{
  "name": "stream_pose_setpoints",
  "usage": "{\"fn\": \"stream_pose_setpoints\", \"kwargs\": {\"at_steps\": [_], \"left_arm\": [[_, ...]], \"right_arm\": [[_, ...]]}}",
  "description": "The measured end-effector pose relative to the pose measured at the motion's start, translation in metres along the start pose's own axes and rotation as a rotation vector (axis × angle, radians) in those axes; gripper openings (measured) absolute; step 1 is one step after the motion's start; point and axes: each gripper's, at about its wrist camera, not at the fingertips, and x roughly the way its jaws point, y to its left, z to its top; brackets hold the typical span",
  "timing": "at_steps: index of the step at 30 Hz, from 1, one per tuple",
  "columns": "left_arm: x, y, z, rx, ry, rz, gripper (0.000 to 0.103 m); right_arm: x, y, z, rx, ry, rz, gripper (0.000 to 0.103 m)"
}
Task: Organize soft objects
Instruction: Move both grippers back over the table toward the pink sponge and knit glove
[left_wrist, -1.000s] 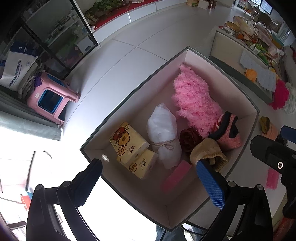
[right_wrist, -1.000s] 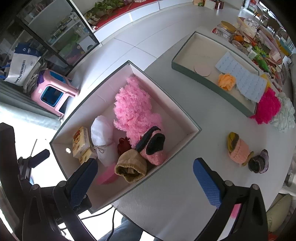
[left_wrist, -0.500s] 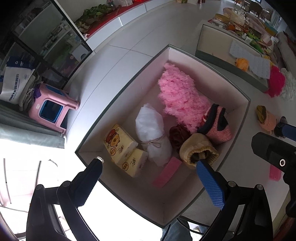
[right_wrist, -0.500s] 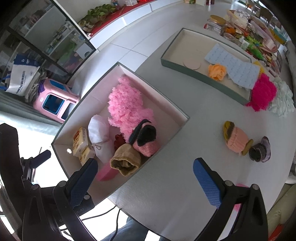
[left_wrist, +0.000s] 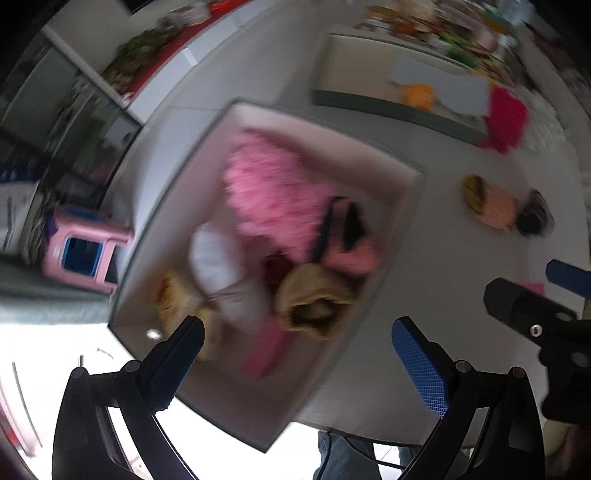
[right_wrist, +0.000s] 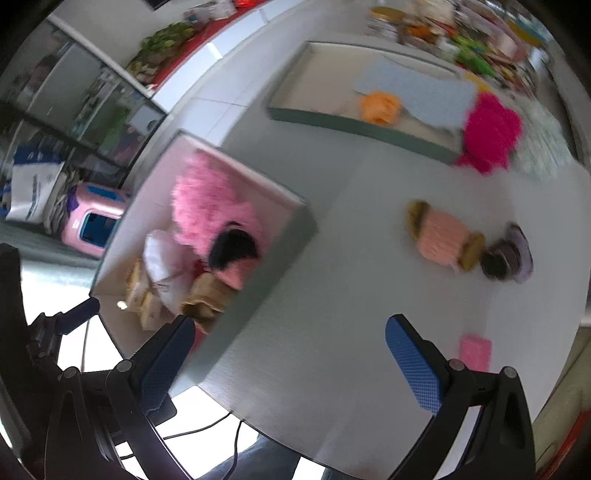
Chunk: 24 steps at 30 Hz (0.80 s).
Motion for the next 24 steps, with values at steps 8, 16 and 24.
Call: {"fn": "stream_pose_setpoints", "kwargs": {"at_steps": [8, 16, 24], "left_arm": [[0.004, -0.09, 0.021, 0.167, 0.01, -0.056, 0.102], [0.03, -0.172, 0.06, 0.273, 0.016, -0.069, 0.102], [0.072, -0.2, 0.098, 0.289, 0.033, -0.059, 0.102]], "right_arm": [[0.004, -0.116, -0.049, 0.298, 0.025, -0.057, 0.103], [0.008, -0.198, -0.091, 0.499, 0.049, -0.104, 0.103], [0.032, -0.213, -0.104, 0.509, 0.097, -0.108, 0.103]]}}
